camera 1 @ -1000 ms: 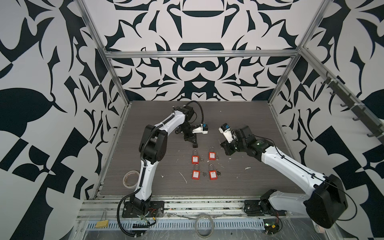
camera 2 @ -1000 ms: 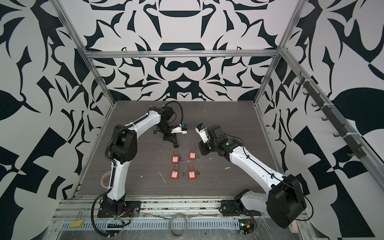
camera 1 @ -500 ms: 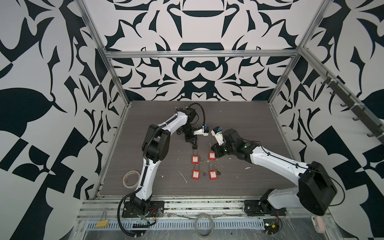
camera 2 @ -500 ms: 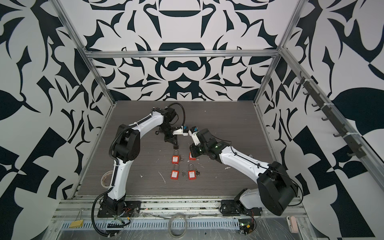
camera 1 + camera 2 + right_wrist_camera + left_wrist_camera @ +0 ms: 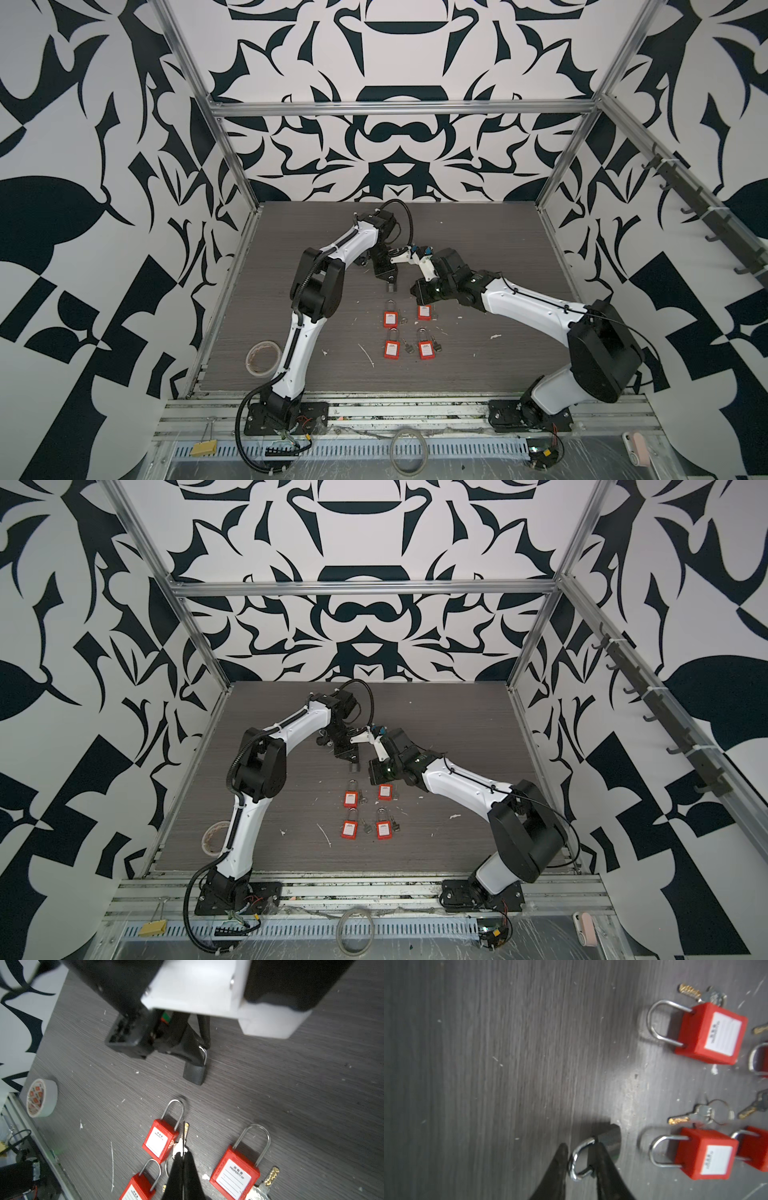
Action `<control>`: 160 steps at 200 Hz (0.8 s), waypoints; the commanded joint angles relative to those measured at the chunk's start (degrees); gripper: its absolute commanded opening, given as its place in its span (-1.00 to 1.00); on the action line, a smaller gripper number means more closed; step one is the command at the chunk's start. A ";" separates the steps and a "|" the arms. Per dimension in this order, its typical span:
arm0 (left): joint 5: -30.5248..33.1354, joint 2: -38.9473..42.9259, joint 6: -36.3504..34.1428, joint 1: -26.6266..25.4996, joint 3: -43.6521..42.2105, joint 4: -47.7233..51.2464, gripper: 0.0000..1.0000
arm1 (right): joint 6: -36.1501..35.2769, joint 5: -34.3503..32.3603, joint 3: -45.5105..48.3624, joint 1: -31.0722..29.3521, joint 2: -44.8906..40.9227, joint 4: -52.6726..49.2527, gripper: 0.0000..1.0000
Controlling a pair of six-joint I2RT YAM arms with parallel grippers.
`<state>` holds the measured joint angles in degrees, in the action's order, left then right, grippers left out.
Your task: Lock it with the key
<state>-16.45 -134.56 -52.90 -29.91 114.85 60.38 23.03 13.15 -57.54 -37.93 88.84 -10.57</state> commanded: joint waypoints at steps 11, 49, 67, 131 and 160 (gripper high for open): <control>0.72 -0.09 1.48 0.56 2.02 -1.48 -0.33 | 3.52 -0.63 -3.50 0.23 1.73 -1.47 -1.00; -4.72 4.64 7.98 3.40 1.00 -10.97 0.98 | 2.62 -0.30 -5.57 0.24 3.05 -3.91 -1.00; -5.19 6.99 10.08 4.17 -0.59 -14.42 0.98 | 0.82 -0.86 -7.22 0.39 3.98 -4.72 -1.00; -12.11 30.17 37.40 12.62 -30.79 -46.31 0.99 | 0.15 0.34 -18.37 2.06 16.67 -13.16 -1.00; -18.81 38.09 55.01 17.47 -42.32 -61.32 0.98 | -0.25 -0.89 -21.77 1.98 20.45 -16.09 -1.00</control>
<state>-27.77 -100.92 -15.29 -15.05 79.68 15.35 23.57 12.97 -76.25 -36.07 108.47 -22.22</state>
